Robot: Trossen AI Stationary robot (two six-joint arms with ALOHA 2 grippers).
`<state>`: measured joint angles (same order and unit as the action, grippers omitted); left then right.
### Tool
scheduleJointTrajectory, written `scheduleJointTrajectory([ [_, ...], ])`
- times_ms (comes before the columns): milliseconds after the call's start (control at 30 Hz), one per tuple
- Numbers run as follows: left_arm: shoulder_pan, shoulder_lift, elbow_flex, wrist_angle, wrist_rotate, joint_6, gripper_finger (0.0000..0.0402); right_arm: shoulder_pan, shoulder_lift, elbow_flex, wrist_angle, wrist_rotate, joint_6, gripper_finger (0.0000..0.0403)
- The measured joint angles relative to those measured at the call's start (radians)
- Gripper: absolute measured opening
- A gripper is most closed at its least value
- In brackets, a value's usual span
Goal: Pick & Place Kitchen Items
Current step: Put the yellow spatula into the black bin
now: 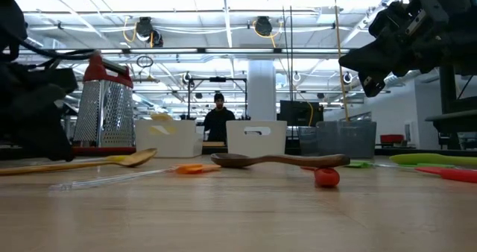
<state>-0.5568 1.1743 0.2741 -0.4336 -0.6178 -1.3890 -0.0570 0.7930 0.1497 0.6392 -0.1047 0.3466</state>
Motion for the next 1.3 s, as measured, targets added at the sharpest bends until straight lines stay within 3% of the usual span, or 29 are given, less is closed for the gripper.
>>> scheduleJointTrajectory([
  [300, -0.014, 0.185, 0.002, 0.097, -0.066, -0.003, 0.0211, 0.000, 0.000, 0.000, 0.000, 0.000, 0.000, 0.0000],
  [600, -0.083, 0.205, -0.003, 0.067, -0.095, -0.188, 0.0211, 0.000, 0.000, 0.000, 0.000, 0.000, 0.012, 0.0000],
  [800, -0.117, 0.163, 0.005, 0.048, -0.083, -0.226, 0.0211, 0.000, 0.000, 0.000, 0.000, 0.000, 0.012, 0.0000],
  [1100, -0.107, 0.013, 0.012, -0.083, 0.047, -0.254, 0.0211, 0.000, 0.000, 0.000, 0.001, 0.000, 0.010, 0.0000],
  [1300, -0.107, -0.002, 0.012, -0.093, 0.064, -0.244, 0.0211, 0.000, 0.000, 0.000, 0.000, 0.000, 0.008, 0.0000],
])
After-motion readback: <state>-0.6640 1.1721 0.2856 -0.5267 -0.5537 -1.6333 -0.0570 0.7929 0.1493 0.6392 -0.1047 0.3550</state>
